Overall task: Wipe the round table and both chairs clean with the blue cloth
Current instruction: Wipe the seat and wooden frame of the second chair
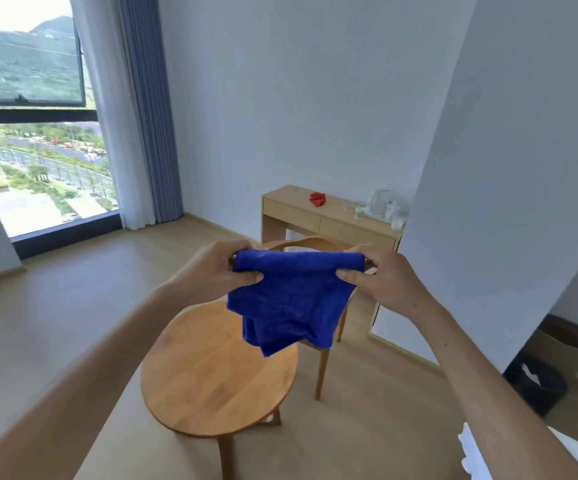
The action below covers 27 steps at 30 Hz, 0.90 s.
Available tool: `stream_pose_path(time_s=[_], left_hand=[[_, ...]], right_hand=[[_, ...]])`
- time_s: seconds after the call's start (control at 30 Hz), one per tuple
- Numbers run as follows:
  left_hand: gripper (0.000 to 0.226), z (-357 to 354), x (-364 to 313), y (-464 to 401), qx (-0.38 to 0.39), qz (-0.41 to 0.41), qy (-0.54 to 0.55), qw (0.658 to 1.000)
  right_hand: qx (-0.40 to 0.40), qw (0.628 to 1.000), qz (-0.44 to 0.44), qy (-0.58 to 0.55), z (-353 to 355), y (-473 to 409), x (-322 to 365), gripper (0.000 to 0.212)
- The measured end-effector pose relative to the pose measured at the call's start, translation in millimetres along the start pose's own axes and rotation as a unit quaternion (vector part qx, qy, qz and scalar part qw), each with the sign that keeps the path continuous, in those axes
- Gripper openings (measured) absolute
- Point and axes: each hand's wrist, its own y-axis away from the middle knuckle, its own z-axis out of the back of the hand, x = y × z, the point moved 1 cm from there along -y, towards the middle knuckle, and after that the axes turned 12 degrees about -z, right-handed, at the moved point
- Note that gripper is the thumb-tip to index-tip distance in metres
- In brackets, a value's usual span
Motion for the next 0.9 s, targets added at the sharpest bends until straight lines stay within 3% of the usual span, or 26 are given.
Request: stream_pose_path(time_s=[0.07, 0.23, 0.3, 0.37, 0.43, 0.57, 0.63, 0.73, 0.9], left_hand=[[0.020, -5, 0, -6, -0.005, 0.002, 0.005, 1.000], [0.007, -17, 17, -19, -0.040, 0.080, 0.051, 0.995], [0.006, -30, 25, -25, -0.079, 0.134, -0.033, 0.987], [0.022, -48, 23, -27, -0.129, 0.167, -0.134, 0.968], [0.031, -69, 9, -23, -0.155, 0.125, -0.160, 0.967], [0.046, -115, -21, -11, -0.038, 0.032, -0.177, 0.983], [0.037, -131, -24, -10, 0.036, 0.016, -0.184, 0.982], [0.016, -133, -22, -18, 0.069, -0.013, -0.176, 0.982], [0.011, -99, -18, -40, 0.132, -0.004, -0.106, 0.986]], right_hand=[[-0.015, 1.000, -0.009, 0.019, 4, -3, -5, 0.019], [-0.006, 1.000, -0.023, 0.020, 3, -9, -12, 0.010], [-0.002, 1.000, -0.021, -0.001, -5, -13, -7, 0.009], [-0.011, 1.000, -0.020, 0.018, -15, -19, -1, 0.019], [-0.023, 0.997, -0.033, 0.063, -25, -25, 4, 0.024], [-0.044, 0.991, -0.076, 0.096, -34, -32, 5, 0.036], [-0.042, 0.989, -0.089, 0.111, -33, -34, 2, 0.039], [-0.017, 0.988, -0.124, 0.086, -24, -33, -7, 0.041], [0.082, 0.980, -0.171, 0.061, -4, -25, -28, 0.033]])
